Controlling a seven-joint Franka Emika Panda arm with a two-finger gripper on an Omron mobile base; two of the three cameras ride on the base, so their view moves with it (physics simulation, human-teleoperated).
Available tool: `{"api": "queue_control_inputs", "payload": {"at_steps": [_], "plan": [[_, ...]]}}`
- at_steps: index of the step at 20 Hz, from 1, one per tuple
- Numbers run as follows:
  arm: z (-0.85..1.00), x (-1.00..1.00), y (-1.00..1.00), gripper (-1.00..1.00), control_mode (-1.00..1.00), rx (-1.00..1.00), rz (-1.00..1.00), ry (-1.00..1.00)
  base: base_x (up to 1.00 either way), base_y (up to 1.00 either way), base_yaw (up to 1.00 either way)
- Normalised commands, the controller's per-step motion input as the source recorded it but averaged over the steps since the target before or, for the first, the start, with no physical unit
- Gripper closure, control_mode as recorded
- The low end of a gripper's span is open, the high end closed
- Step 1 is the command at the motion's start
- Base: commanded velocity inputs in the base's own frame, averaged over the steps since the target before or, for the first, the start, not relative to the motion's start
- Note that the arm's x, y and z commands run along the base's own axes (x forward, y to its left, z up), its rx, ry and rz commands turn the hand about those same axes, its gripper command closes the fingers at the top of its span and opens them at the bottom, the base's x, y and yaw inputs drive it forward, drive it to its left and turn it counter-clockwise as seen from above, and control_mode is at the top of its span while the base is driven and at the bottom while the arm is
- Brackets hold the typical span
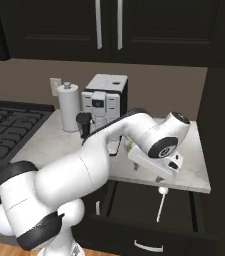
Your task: Pick the ladle from the drawer and place it on the counter.
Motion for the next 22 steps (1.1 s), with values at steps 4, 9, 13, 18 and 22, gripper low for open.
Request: {"api": "queue_control_inputs", "payload": {"at_steps": [4, 9, 13, 18, 22], "plan": [[-0.79, -0.59, -0.92, -1.0, -1.0, 0.0, -0.05, 0.04, 0.0, 0.0, 0.0], [-0.85, -0.39, -0.38, -1.0, -1.0, 0.0, 0.0, 0.0, 0.0, 0.0, 0.0], [-0.75, -0.02, -0.01, -1.0, -1.0, 0.0, 0.02, 0.0, 0.0, 0.0, 0.0], [-0.59, 0.0, 0.09, -1.0, -1.0, -0.02, 0.08, 0.0, 0.0, 0.0, 0.0], [-0.54, 0.03, 0.23, -1.0, -1.0, -0.02, 0.11, 0.0, 0.0, 0.0, 0.0]]}}
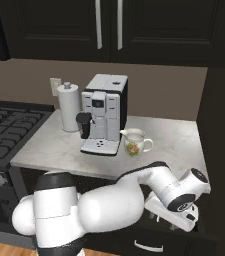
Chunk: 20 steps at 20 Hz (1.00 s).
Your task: Pick the ladle from the drawer and place it on the counter.
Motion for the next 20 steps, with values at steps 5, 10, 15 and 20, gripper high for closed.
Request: {"api": "queue_control_inputs", "payload": {"at_steps": [5, 10, 15, 20], "plan": [[-0.43, 0.22, 0.2, -1.0, -1.0, 0.0, 0.13, 0.0, 0.0, 0.0, 0.0], [-0.42, 0.38, 0.24, -1.0, -1.0, -0.05, 0.15, 0.0, 0.0, 0.0, 0.0], [-0.97, -0.27, 0.16, -1.0, -1.0, -0.22, 0.06, 0.2, 0.0, 0.0, 0.0], [-1.0, -1.0, 0.12, -1.0, -1.0, -0.23, 0.06, 0.39, 0.0, 0.0, 0.0]]}}
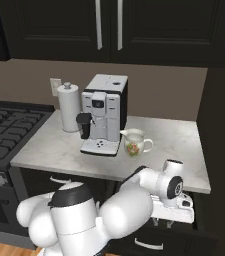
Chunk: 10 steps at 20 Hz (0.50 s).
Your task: Pick the ladle from the drawer and place it on the counter.
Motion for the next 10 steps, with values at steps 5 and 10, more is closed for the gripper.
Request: {"api": "queue_control_inputs", "payload": {"at_steps": [5, 10], "plan": [[-1.0, -1.0, 0.0, -1.0, -1.0, -0.11, 0.08, 0.35, 0.0, 0.0, 0.0], [-1.0, -1.0, 0.0, -1.0, -1.0, -0.02, 0.08, 0.33, 0.0, 0.0, 0.0]]}}
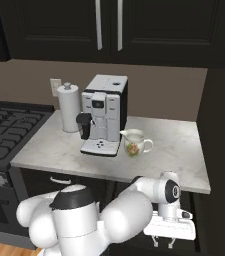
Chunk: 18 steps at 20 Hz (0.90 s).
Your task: Pick the ladle from the drawer and place it on the counter.
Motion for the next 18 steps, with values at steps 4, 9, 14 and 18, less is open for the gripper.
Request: {"api": "queue_control_inputs", "payload": {"at_steps": [4, 9, 14, 18], "plan": [[-1.0, -1.0, 0.0, -1.0, -1.0, 0.01, 0.06, 0.2, 0.0, 0.0, 0.0], [-0.1, -1.0, -0.28, -1.0, -1.0, 0.21, 0.03, -0.19, 0.0, 0.0, 0.0], [1.0, -0.65, -0.26, -1.0, -1.0, 0.31, 0.0, -0.46, 0.0, 0.0, 0.0], [1.0, 0.18, 0.02, -1.0, -1.0, 0.24, 0.0, -0.45, 0.0, 0.0, 0.0]]}}
